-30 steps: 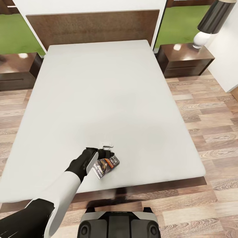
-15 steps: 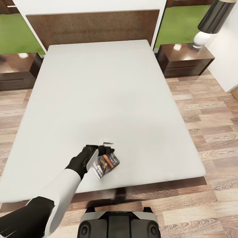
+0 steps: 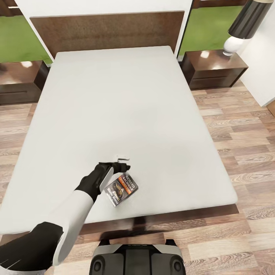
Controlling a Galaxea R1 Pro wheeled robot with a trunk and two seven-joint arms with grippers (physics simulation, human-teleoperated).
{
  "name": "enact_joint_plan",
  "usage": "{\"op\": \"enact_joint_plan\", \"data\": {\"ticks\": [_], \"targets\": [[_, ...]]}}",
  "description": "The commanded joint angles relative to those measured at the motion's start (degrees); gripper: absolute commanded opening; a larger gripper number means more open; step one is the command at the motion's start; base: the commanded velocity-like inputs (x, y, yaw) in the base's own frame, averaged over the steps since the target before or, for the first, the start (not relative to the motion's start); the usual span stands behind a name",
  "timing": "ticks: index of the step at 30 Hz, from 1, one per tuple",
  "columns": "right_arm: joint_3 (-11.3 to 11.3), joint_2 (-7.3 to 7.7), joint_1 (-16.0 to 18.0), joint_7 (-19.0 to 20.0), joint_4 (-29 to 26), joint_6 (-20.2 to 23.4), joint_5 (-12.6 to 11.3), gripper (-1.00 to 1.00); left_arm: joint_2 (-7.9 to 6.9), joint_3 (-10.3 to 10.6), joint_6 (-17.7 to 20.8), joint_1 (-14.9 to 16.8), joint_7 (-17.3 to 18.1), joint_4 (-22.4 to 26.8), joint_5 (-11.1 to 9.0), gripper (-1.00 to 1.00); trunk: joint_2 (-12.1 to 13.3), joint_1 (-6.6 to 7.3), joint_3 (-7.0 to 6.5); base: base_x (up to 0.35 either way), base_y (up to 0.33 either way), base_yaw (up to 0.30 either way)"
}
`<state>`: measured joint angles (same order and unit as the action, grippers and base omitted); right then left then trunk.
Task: In the bedroom, move the book from the bed onto either nightstand, and place the two sandals side by side next to the bed.
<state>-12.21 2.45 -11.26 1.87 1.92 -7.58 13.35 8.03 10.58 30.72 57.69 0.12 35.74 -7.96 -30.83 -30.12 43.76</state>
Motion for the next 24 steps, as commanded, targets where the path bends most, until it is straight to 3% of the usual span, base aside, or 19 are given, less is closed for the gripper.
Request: {"op": "enact_joint_plan", "data": {"ticks": [1, 24], "targets": [[-0.5, 0.03, 0.0, 0.2, 0.1, -0.3, 0.4, 1.00, -0.03, 0.1, 0.2, 0.2, -0.4, 0.0, -0.4, 1.00, -0.1, -0.03, 0.04, 0.000, 0.000, 0.000], [-0.3, -0.25, 0.0, 0.2, 0.1, -0.3, 0.4, 1.00, -0.10, 0.0, -0.4, 1.1, -1.7, -1.2, -0.4, 1.00, -0.1, -0.03, 0.94, 0.000, 0.000, 0.047]]}}
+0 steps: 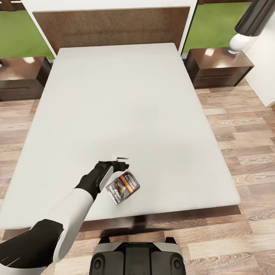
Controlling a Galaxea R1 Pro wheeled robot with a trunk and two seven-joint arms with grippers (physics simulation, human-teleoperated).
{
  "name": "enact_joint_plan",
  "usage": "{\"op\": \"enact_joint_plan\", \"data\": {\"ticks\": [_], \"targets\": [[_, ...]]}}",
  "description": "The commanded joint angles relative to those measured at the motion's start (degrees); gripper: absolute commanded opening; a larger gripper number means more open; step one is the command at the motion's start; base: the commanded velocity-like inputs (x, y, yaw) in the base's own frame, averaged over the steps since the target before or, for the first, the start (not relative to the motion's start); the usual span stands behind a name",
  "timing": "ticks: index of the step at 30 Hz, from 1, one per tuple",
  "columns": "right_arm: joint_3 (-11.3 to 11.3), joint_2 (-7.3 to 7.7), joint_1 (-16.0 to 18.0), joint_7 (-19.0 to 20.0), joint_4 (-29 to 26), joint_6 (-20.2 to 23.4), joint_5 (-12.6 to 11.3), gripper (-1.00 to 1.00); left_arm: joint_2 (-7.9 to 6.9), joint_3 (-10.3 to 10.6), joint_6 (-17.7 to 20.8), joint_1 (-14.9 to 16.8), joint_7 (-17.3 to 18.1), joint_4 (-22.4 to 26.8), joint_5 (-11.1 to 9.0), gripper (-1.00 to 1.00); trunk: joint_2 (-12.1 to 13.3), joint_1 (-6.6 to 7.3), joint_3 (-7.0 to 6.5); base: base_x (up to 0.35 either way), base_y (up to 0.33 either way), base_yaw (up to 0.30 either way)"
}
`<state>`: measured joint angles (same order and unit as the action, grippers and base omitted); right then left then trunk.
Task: In the bedroom, move the book from the bed onto either nightstand, and place the two sandals side by side next to the bed.
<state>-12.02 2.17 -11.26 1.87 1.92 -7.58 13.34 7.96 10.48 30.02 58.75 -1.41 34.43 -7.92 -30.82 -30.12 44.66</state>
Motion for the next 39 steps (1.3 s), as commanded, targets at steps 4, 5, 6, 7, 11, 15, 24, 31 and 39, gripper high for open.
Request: {"op": "enact_joint_plan", "data": {"ticks": [4, 5, 6, 7, 11, 15, 24, 31, 39], "targets": [[-0.5, 0.03, 0.0, 0.2, 0.1, -0.3, 0.4, 1.00, -0.02, 0.1, 0.0, 0.0, -0.2, 0.0, -0.5, 1.00, -0.1, -0.02, 0.11, 0.000, 0.000, 0.019], [-0.5, 0.03, 0.0, 0.2, 0.1, -0.3, 0.4, 1.00, -0.01, 0.1, -0.1, 0.0, -0.2, 0.0, -0.5, 1.00, -0.1, -0.02, 0.13, 0.000, 0.000, 0.012], [-0.5, 0.03, 0.0, 0.2, 0.1, -0.3, 0.4, 1.00, 0.00, 0.2, -0.2, 0.0, -0.2, 0.0, -0.4, 1.00, -0.1, -0.02, 0.16, 0.000, 0.000, 0.010], [-0.5, 0.03, 0.0, 0.2, 0.1, -0.3, 0.4, 1.00, 0.01, 0.2, -0.3, 0.0, -0.2, 0.0, -0.4, 1.00, -0.1, -0.02, 0.20, 0.000, 0.000, 0.008], [-0.5, 0.03, 0.0, 0.2, 0.1, -0.3, 0.4, 1.00, 0.02, 0.2, -0.4, 0.0, -0.2, 0.0, -0.5, 1.00, -0.1, -0.02, 0.40, 0.000, 0.000, 0.006], [-0.5, 0.03, 0.0, 0.2, 0.1, -0.3, 0.4, 1.00, 0.03, 0.2, -0.6, 0.0, -0.2, 0.0, -0.5, 1.00, -0.1, -0.02, 0.69, 0.000, 0.000, 0.003], [-0.5, 0.06, 0.0, 0.2, 0.1, -0.3, 0.4, 1.00, 0.10, 0.3, -1.2, 0.0, -0.2, 0.0, -0.5, 1.00, -0.1, -0.02, 1.31, 0.000, 0.000, 0.001], [-0.5, 0.08, 0.0, 0.2, 0.1, -0.3, 0.4, 1.00, 0.12, 0.4, -2.4, 0.0, -0.2, 0.0, -0.5, 1.00, -0.1, -0.02, 1.46, 0.000, 0.000, 0.000], [-0.5, 0.08, 0.0, 0.2, 0.1, -0.2, 0.4, 1.00, 0.12, 0.4, -2.8, 0.0, -0.2, 0.0, -0.5, 1.00, -0.1, -0.02, 1.70, 0.000, 0.000, 0.000]]}}
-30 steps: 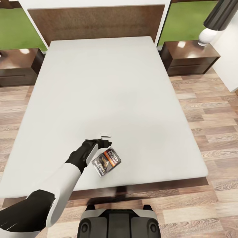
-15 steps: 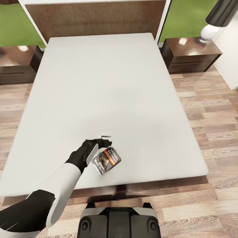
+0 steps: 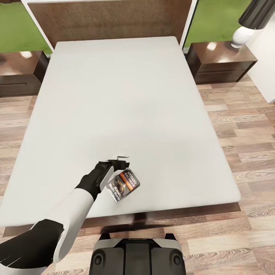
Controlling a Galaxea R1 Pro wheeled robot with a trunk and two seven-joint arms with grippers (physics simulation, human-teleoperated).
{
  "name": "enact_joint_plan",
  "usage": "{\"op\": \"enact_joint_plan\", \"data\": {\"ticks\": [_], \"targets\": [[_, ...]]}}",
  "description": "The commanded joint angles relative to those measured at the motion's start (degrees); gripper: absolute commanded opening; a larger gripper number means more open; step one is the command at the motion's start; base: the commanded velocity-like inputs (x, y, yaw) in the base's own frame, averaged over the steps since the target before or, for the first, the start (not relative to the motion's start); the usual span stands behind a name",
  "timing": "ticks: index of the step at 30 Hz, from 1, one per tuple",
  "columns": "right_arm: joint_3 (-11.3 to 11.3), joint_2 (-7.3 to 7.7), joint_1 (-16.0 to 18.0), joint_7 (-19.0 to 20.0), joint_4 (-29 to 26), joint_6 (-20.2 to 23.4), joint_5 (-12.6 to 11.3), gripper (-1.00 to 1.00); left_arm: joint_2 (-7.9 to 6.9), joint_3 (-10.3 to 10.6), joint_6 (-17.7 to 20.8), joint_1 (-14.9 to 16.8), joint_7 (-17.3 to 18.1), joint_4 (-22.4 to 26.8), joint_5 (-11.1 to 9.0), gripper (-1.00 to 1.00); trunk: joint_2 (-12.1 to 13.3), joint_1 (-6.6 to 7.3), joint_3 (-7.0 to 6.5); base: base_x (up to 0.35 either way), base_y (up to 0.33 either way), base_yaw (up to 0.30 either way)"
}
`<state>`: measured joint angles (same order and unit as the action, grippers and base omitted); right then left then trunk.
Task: In the bedroom, move the book from the bed onto either nightstand, and place the two sandals side by side next to the bed.
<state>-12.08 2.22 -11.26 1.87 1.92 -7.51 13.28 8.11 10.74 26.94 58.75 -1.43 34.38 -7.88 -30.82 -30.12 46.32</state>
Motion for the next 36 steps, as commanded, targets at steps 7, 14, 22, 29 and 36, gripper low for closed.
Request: {"op": "enact_joint_plan", "data": {"ticks": [7, 14, 22, 29, 36], "targets": [[-0.5, 0.01, 0.0, 0.2, 0.1, -0.3, 0.4, 1.00, -0.01, 0.2, 0.1, 0.0, -0.1, 0.1, -0.5, 1.00, -0.1, -0.02, 0.51, 0.000, 0.000, 0.000], [-0.5, 0.00, 0.0, 0.2, 0.1, -0.3, 0.4, 1.00, 0.07, 0.2, 0.1, 0.0, -0.1, 0.1, -0.5, 1.00, -0.1, -0.02, 1.10, 0.000, 0.000, 0.000], [-0.5, -0.02, 0.0, 0.2, 0.1, -0.3, 0.4, 1.00, 0.17, 0.2, 0.0, 0.1, -0.1, 0.1, -0.6, 1.00, -0.1, -0.02, 1.83, 0.000, 0.000, 0.000], [-0.4, -0.02, 0.0, 0.2, 0.1, -0.3, 0.4, 1.00, 0.22, 0.2, 0.0, 0.5, -0.1, 0.2, -0.6, 1.00, -0.1, -0.02, 2.48, 0.000, 0.000, 0.000], [-0.4, -0.02, 0.0, 0.2, 0.1, -0.3, 0.4, 1.00, 0.27, 0.2, 0.0, 0.9, -0.1, 0.2, -0.6, 1.00, -0.1, -0.02, 3.14, 0.000, 0.000, 0.000]]}}
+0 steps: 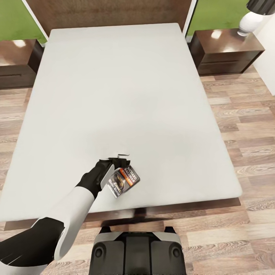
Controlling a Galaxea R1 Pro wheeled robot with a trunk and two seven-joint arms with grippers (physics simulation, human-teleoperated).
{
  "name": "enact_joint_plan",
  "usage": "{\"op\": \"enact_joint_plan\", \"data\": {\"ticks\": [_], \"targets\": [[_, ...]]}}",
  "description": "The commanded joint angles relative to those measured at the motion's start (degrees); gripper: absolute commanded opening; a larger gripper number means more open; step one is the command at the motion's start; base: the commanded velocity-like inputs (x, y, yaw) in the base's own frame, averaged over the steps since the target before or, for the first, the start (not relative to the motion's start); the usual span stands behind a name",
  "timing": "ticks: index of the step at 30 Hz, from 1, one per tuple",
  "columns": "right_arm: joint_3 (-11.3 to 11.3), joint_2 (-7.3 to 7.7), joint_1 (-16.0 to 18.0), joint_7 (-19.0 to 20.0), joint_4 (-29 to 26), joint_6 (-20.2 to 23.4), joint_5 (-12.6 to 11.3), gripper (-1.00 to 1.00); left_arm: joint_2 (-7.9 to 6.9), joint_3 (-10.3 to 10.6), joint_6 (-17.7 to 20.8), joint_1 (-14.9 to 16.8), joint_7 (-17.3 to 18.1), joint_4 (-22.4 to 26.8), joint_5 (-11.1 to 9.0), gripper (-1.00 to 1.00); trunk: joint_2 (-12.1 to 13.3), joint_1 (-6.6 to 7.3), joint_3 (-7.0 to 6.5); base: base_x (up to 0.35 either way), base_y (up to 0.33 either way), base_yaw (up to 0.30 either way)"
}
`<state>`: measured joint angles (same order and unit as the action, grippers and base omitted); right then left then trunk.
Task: In the bedroom, move the book from the bed onto either nightstand, and place the two sandals side by side next to the bed.
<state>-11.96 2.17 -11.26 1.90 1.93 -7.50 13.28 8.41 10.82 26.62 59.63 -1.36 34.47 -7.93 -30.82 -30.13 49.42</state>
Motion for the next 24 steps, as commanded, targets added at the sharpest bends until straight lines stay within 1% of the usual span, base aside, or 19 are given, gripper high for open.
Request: {"op": "enact_joint_plan", "data": {"ticks": [1, 24], "targets": [[-0.5, 0.03, 0.0, 0.2, 0.1, -0.3, 0.4, 1.00, 0.00, 0.1, 0.3, 0.1, -0.1, 0.1, -0.5, 1.00, -0.1, -0.02, 0.14, 0.000, 0.000, 0.000], [-0.4, -0.05, 0.0, 0.2, 0.1, -0.3, 0.4, 1.00, 0.17, 0.2, 0.2, 1.2, 0.1, 0.3, -0.5, 1.00, -0.1, -0.02, 2.31, 0.000, 0.000, 0.000]]}}
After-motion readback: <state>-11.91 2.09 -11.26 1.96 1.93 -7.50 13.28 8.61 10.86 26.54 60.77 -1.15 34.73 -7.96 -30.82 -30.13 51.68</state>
